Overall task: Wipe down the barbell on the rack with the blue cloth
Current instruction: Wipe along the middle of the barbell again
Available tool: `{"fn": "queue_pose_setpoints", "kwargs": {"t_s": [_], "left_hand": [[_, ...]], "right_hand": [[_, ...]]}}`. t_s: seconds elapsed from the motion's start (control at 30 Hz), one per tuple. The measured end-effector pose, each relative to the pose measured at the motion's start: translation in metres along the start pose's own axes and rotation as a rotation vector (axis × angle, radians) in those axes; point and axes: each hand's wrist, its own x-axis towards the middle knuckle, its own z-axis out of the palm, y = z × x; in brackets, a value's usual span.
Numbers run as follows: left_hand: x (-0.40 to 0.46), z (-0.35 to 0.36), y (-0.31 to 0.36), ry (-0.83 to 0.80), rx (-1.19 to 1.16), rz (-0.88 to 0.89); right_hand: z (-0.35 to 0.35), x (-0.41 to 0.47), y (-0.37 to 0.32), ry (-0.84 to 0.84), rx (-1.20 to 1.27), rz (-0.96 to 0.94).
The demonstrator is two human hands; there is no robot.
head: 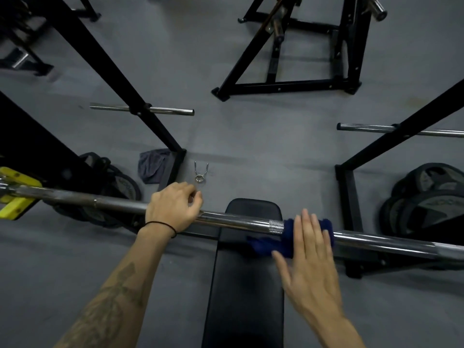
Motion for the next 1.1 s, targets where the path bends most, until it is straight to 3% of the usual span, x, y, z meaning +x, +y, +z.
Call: {"fn": "queue_pose_setpoints", "kwargs": {"t_s": [0.27,0.43,0.63,0.73,0.9,1.03,1.1], "left_hand": [[0.003,0.0,0.001,-0.038,0.019,-0.029],[0.005,0.002,0.001,-0.04,0.035,-0.006],[0.006,0.001,-0.001,-0.044,0.031,0.027],[0.005,0.0,-0.003,0.004,0.01,0.063],[0.002,0.005,-0.004,0.089,0.01,0.083],[0.001,0.008,0.001,0.104,0.042,0.111],[0.002,0.008,0.0,0.094,0.039,0.126]], "right_hand": [[0.023,0.009,-0.023,0.088,-0.086,0.098],[0.025,0.016,-0.054,0.038,0.058,0.237],[0.032,0.033,-0.139,-0.102,0.03,-0.155],[0.024,0.034,-0.107,-0.085,0.042,-0.227],[0.001,0.014,-0.015,0.064,0.159,0.107],[0.019,0.028,-0.076,0.181,0.315,0.46],[0.03,0.034,-0.126,0.169,0.336,0.393]]}}
